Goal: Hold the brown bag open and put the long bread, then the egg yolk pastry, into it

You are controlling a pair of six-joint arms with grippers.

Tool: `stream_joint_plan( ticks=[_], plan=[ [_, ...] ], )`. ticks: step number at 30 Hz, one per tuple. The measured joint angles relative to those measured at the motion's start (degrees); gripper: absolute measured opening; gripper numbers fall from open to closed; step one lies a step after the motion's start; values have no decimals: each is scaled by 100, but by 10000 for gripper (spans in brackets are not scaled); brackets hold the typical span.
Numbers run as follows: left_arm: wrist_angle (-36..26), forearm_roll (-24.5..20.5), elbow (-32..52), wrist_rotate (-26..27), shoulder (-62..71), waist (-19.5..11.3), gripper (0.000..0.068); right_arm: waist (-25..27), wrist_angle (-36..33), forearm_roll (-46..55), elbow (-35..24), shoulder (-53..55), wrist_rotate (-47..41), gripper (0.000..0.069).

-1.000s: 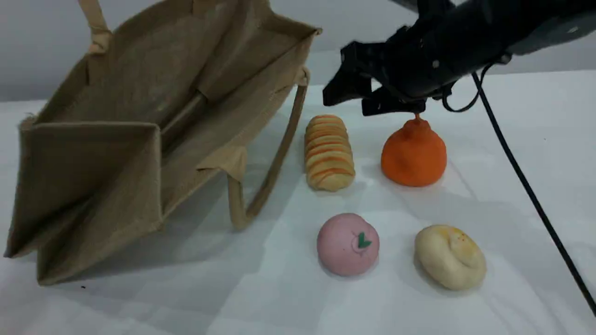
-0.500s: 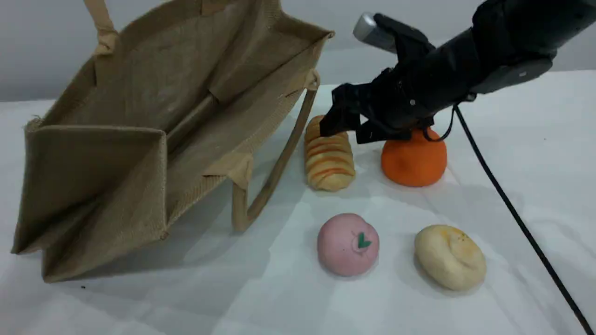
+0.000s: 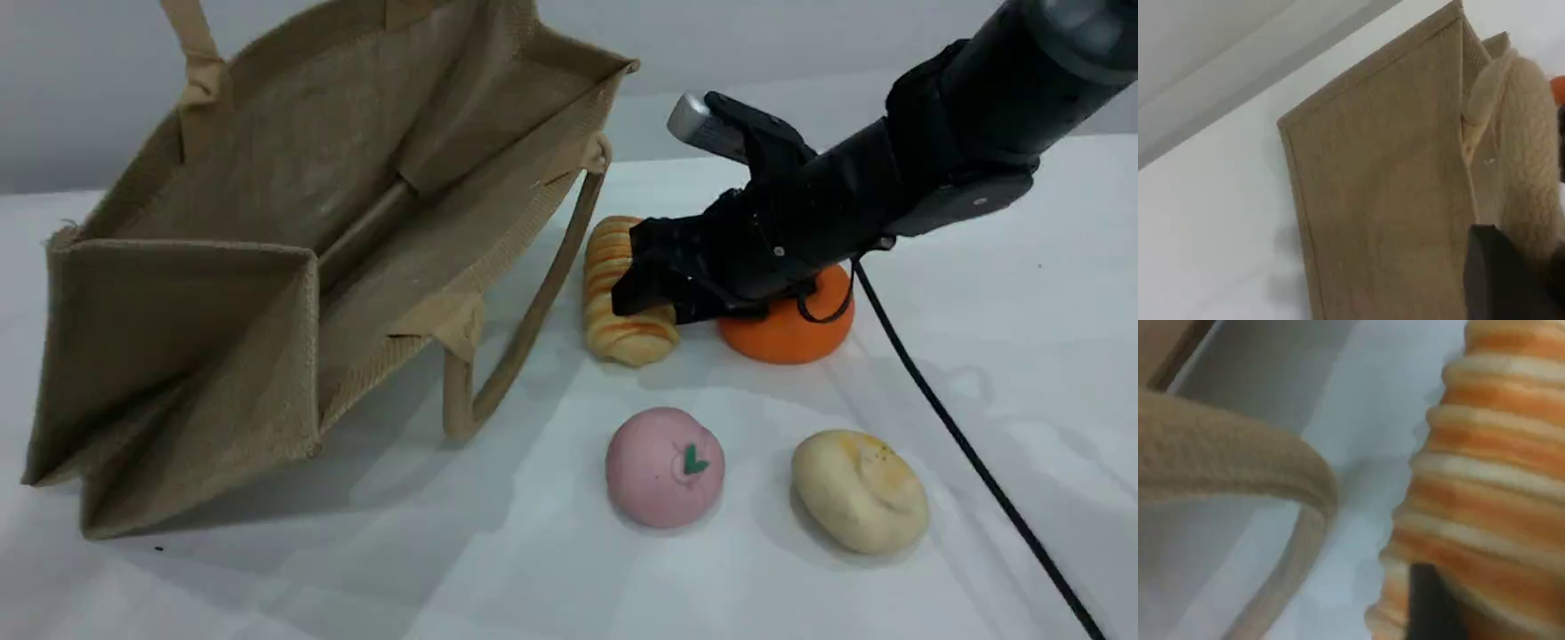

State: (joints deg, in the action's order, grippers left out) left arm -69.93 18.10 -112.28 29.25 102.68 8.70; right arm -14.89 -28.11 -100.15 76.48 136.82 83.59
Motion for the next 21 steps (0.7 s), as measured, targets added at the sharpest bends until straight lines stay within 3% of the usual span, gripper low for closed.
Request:
stream_joint_plan(
  ticks=[4,6,9,14,21],
  plan=[
    [-6,0,0,0,0,0,87,0,-187,19,0,5,0,113],
    [-6,0,0,0,0,0,87,0,-381,61,-5,-28,0,69],
    [-6,0,0,0,0,0,87,-4,-576,50,-11,-215,-12,66],
    [-6,5,0,0,0,0,87,2,-314,34,-11,-723,-30,64],
    [-6,211,0,12,0,0,87,14,1054,5,-5,-1459,-72,57]
  ],
)
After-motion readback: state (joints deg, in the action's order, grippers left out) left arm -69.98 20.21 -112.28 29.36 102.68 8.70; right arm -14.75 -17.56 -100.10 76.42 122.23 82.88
